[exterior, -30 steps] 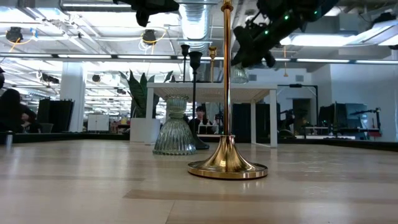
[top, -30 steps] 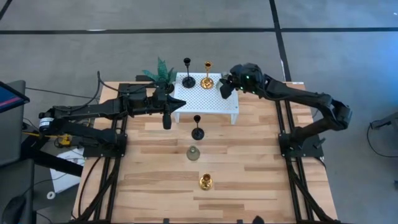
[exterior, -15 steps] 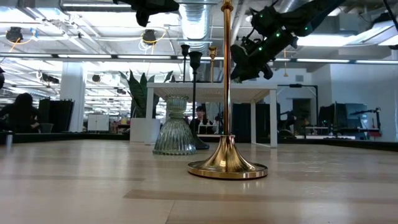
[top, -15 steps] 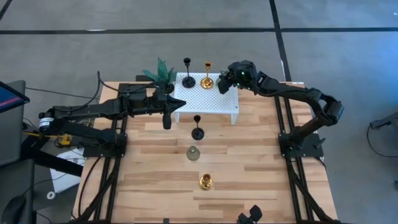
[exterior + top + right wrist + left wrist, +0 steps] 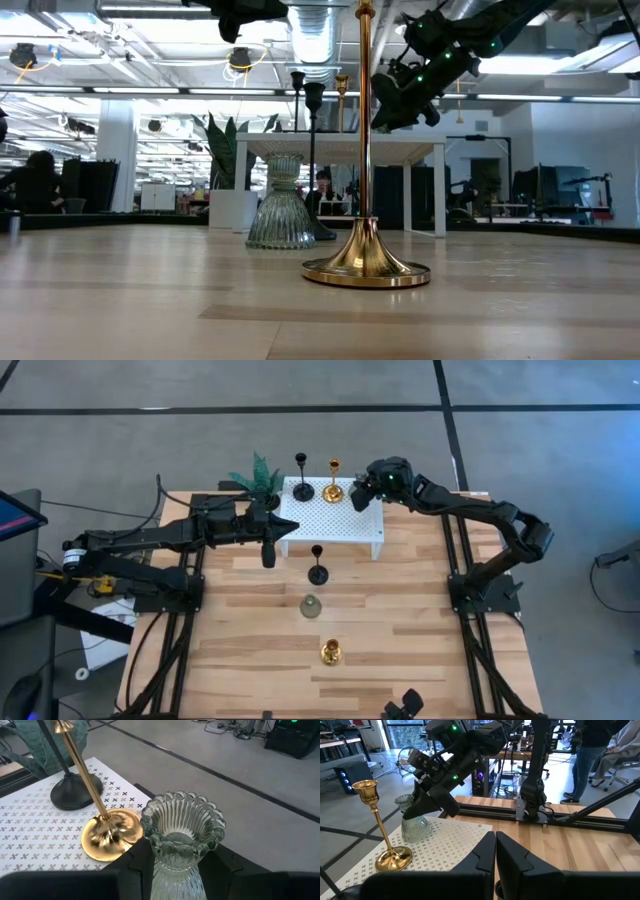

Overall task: Pick & Place candle stick holders
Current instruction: Put the right green glass candle holder on the shelf, then align the black candle holder on the shelf with the other black candle holder

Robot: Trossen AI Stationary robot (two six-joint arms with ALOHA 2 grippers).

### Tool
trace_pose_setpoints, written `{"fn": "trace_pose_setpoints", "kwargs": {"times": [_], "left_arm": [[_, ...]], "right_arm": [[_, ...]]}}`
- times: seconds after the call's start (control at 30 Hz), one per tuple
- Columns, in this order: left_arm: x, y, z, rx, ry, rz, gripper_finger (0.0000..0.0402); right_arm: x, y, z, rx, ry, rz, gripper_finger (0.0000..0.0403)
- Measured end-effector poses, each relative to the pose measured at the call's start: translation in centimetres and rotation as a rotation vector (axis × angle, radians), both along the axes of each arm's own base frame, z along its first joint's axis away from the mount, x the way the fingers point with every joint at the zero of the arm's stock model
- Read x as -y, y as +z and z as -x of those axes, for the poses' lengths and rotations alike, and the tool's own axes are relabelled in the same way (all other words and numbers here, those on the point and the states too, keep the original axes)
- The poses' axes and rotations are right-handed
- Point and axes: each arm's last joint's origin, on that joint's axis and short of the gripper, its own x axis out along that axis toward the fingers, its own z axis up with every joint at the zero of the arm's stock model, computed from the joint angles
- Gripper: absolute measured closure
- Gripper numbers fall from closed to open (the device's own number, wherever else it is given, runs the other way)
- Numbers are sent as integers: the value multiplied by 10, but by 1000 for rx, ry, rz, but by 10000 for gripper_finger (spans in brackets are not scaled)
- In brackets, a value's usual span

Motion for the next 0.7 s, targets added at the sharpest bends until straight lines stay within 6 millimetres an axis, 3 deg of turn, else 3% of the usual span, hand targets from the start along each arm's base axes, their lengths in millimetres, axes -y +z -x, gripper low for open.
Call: {"fn": "trace_pose_setpoints", "kwargs": {"times": [0.5,0.7], "left_arm": [[0,0,0,0,0,0,389],[0,0,0,0,0,0,389]], "right_arm": [[-1,-1,1,-22,11,7,166],[-7,12,6,8,18,28,136]]}}
